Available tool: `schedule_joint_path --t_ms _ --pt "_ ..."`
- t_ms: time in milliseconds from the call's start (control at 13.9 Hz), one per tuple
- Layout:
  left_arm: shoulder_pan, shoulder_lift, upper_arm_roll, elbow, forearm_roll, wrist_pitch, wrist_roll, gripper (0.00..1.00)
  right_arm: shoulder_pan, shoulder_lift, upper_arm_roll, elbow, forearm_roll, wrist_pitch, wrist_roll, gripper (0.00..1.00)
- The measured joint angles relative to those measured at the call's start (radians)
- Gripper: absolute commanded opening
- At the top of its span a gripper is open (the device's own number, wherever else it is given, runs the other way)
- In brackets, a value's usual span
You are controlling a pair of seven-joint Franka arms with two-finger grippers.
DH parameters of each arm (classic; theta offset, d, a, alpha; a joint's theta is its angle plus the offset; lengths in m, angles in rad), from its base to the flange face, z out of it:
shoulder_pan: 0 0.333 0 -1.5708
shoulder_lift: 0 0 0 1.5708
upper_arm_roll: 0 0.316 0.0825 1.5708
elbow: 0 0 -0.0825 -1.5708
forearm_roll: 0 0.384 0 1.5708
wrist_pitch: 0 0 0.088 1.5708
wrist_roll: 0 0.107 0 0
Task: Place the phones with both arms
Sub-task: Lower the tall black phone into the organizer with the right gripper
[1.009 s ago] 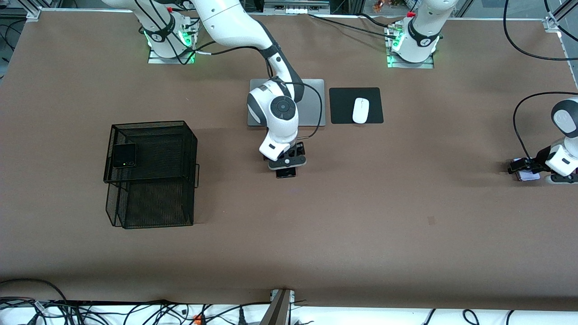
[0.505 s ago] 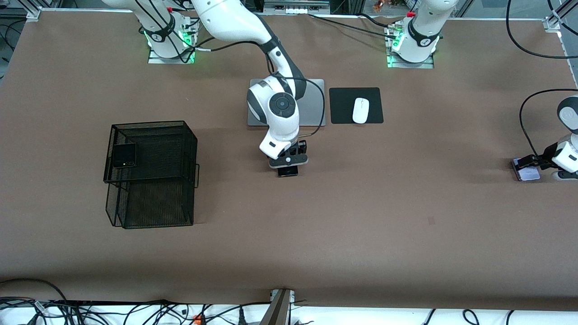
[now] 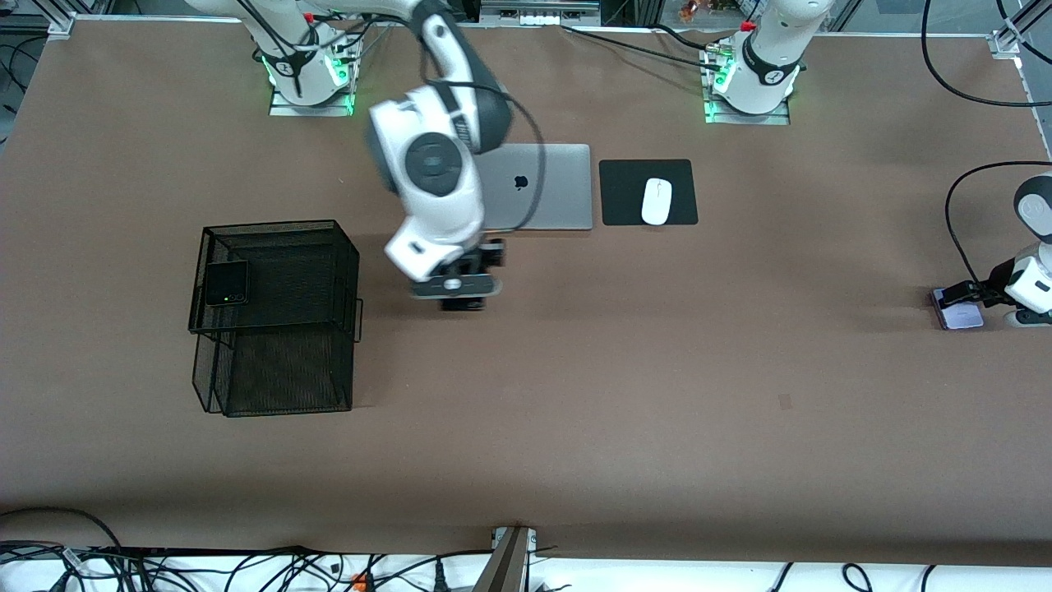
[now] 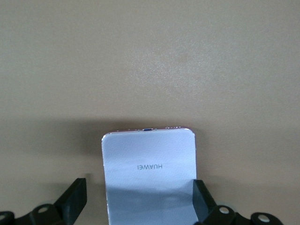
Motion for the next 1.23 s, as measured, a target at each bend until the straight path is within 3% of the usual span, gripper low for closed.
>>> schedule_joint_path --t_ms 144,361,433,505,577,649,721,793,865,937,1082,1226 --pt "-0.002 0.002 -0.001 0.0 0.0 0.0 -0.009 1.0 -0.005 -0.031 -0.124 -0.029 0.001 -0.073 -0.109 0.08" --pt "-0.003 0.014 -0.001 -0.002 0.0 0.0 -0.012 1.0 -0.02 -0.074 -0.276 -0.157 0.008 -0.05 -0.32 0.08" --pt "-0.003 0.019 -0.001 -0.002 0.0 0.0 -0.012 0.9 -0.024 -0.1 -0.3 -0.222 0.01 -0.004 -0.372 0.08" --pt "-0.003 0.024 -0.001 -0.002 0.0 0.0 -0.012 0.64 -0.027 -0.13 -0.31 -0.297 0.01 0.05 -0.408 0.08" --pt "-0.003 0.026 0.0 -0.001 0.0 0.001 -0.012 0.45 -0.027 -0.154 -0.312 -0.364 0.01 0.098 -0.426 0.09" --pt "-0.002 0.021 -0.001 0.0 0.0 -0.002 -0.012 0.35 -0.024 -0.167 -0.31 -0.421 0.01 0.139 -0.44 0.1" --pt "-0.003 0.021 -0.001 0.0 0.0 -0.002 -0.012 0.33 -0.021 -0.172 -0.307 -0.466 0.011 0.174 -0.453 0.1" --pt "-0.004 0.022 -0.001 0.0 0.0 -0.002 -0.012 0.31 -0.019 -0.171 -0.304 -0.498 0.017 0.201 -0.468 0.17" --pt "-0.004 0.022 -0.002 0.0 0.0 -0.002 -0.012 0.31 -0.021 -0.168 -0.303 -0.526 0.036 0.222 -0.498 0.84" --pt "-0.005 0.021 -0.004 0.001 0.0 -0.003 -0.01 0.31 -0.026 -0.168 -0.303 -0.531 0.047 0.224 -0.507 1.0" --pt "-0.014 0.008 -0.023 0.018 0.002 -0.049 -0.01 0.3 -0.045 -0.168 -0.305 -0.529 0.073 0.224 -0.523 1.0" --pt "-0.043 -0.024 -0.056 0.077 0.002 -0.187 -0.01 0.3 -0.055 -0.169 -0.306 -0.516 0.081 0.223 -0.532 1.0"
